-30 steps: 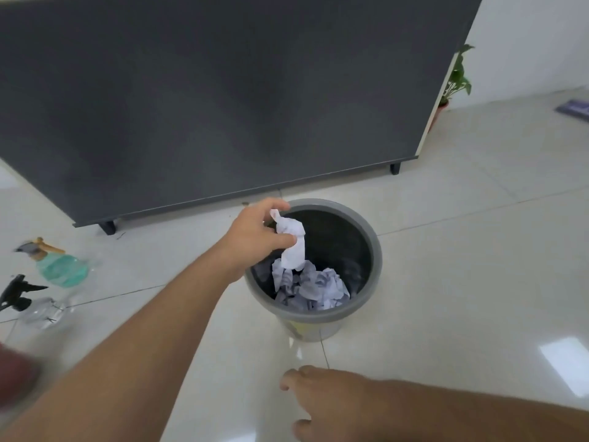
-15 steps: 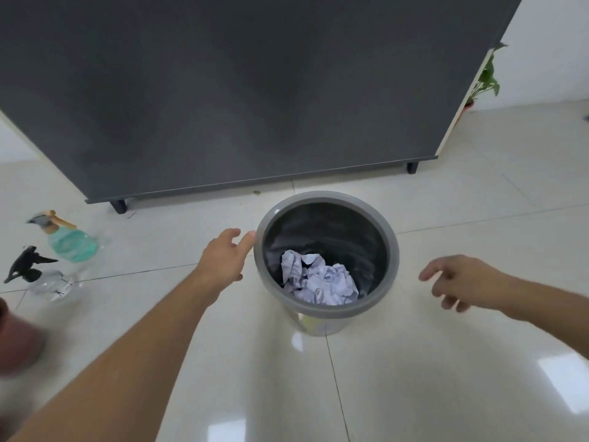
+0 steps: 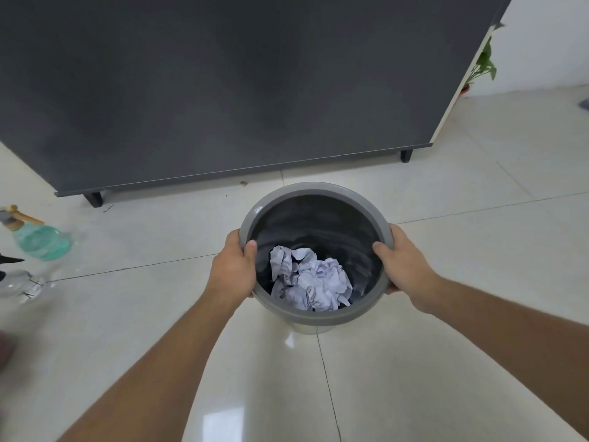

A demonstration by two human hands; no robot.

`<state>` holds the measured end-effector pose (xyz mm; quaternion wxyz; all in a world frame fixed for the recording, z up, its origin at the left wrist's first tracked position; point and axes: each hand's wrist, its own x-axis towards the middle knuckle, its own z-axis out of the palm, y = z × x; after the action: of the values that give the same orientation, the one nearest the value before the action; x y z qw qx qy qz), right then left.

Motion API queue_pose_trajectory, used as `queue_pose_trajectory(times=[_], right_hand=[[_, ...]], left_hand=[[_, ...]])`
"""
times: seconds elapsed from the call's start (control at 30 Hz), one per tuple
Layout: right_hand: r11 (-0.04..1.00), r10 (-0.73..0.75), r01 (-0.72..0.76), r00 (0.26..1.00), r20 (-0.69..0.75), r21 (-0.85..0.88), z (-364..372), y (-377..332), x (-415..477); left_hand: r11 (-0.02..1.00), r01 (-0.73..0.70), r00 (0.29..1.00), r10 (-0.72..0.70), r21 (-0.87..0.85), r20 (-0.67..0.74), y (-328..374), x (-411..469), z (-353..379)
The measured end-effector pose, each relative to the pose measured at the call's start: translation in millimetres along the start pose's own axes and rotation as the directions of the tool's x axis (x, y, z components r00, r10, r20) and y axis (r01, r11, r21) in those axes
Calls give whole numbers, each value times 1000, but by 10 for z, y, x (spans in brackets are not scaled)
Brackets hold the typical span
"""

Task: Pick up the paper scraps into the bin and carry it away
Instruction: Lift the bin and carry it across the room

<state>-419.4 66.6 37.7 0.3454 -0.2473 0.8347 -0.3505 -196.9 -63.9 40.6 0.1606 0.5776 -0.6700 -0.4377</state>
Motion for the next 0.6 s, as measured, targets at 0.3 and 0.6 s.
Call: queue_pose_trajectory(times=[0.3,0.6], right_hand=[[991,-67,61,997,-42,-122,-145,-273,-461],[986,54,-41,996,78,-164,-1350,-2036,-1996]], left_hand=[[999,35,996,-35,2,-86,104,-473,-258],[979,203,975,-205,-32,-84,1869,-1758,-1885]])
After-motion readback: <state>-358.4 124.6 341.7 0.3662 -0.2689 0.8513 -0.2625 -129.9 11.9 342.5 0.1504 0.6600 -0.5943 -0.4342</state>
